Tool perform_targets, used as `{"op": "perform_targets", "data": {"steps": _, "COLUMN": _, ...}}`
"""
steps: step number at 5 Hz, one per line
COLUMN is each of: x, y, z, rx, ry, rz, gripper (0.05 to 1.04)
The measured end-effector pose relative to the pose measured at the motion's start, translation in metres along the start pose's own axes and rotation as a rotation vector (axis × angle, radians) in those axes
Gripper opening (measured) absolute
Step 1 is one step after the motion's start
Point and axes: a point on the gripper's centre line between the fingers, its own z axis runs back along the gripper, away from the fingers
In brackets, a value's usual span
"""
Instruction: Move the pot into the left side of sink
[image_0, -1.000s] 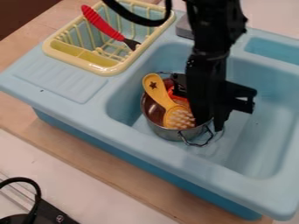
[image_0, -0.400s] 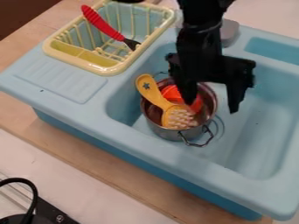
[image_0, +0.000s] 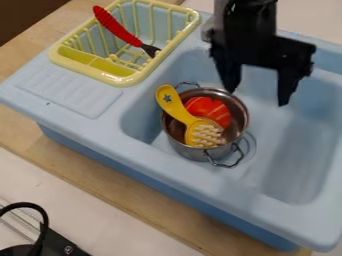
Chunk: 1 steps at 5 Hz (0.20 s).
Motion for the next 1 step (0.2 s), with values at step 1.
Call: {"op": "perform_targets", "data": {"steps": 1, "x": -0.0131, "y": -0.0049, "z": 0.0067, "rx": -0.061, "ry": 0.021, "rz": -0.023, "gripper": 0.995}}
